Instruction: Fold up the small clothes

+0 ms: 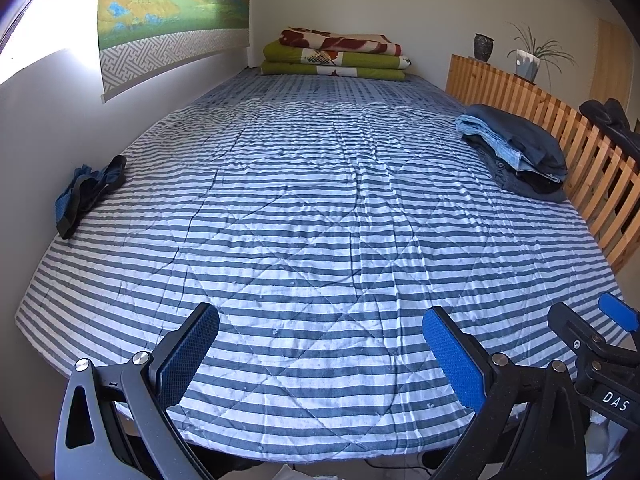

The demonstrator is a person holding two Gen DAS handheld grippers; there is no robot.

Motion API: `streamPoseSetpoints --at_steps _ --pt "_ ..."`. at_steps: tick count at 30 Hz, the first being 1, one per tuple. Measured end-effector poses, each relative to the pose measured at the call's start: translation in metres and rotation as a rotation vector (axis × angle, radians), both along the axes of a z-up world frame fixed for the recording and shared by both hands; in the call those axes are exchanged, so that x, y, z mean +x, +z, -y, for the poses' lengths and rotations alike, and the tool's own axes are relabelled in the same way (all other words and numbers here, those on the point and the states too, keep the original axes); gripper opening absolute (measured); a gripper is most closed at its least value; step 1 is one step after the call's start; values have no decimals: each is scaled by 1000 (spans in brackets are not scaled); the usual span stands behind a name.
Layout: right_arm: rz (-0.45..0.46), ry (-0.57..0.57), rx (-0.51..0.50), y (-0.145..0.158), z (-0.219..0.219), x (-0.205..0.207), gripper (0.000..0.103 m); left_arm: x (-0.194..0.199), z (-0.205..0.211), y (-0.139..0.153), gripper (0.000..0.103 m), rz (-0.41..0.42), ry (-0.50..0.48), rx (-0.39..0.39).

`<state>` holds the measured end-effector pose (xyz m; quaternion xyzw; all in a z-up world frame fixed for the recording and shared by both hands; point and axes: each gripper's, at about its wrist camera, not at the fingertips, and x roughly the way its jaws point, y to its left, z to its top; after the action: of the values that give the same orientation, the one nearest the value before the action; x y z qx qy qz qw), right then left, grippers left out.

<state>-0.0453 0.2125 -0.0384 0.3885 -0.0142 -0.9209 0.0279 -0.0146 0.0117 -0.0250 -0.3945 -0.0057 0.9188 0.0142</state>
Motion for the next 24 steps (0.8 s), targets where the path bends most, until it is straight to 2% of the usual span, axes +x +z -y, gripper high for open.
streamPoseSetpoints --at_steps 24 --pt "15 9 6 -1 11 -8 102 -19 4 0 103 -17 5 0"
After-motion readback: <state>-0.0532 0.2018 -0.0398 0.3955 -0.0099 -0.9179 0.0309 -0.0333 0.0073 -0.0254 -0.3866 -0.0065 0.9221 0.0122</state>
